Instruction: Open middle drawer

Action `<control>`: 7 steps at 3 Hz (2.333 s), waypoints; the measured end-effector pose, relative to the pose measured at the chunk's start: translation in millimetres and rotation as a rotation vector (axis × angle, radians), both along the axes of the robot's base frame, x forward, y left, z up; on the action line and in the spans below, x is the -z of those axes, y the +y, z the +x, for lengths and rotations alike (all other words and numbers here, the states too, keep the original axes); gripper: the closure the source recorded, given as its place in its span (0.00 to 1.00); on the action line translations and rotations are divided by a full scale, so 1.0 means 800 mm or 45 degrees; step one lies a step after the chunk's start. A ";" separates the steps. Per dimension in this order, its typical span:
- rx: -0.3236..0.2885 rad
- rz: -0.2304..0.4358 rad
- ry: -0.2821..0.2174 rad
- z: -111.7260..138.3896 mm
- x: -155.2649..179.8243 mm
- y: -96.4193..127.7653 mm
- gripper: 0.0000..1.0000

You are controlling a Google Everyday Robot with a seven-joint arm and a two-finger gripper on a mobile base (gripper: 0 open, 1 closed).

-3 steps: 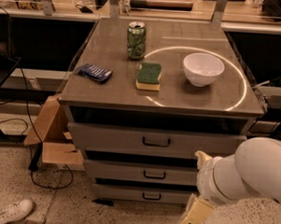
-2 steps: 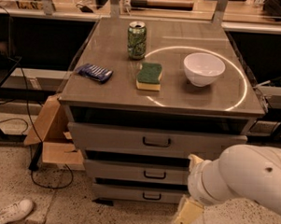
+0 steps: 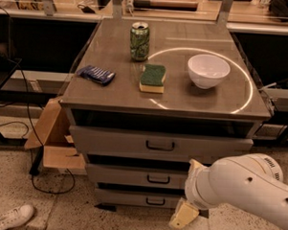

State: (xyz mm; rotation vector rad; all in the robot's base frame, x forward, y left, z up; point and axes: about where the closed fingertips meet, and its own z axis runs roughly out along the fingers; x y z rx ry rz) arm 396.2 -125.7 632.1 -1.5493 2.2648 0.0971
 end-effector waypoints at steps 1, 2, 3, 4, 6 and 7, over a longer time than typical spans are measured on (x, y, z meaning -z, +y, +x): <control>-0.031 0.013 0.043 -0.010 0.035 0.014 0.00; -0.075 0.035 0.104 -0.009 0.114 0.052 0.00; -0.079 0.035 0.101 -0.007 0.114 0.056 0.00; -0.054 0.061 0.100 0.000 0.124 0.055 0.00; 0.009 -0.085 0.012 0.083 0.148 0.023 0.00; 0.008 -0.066 0.022 0.076 0.158 0.024 0.00</control>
Offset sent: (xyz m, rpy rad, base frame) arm -0.0204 0.0515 -0.1199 0.0375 0.1287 0.0649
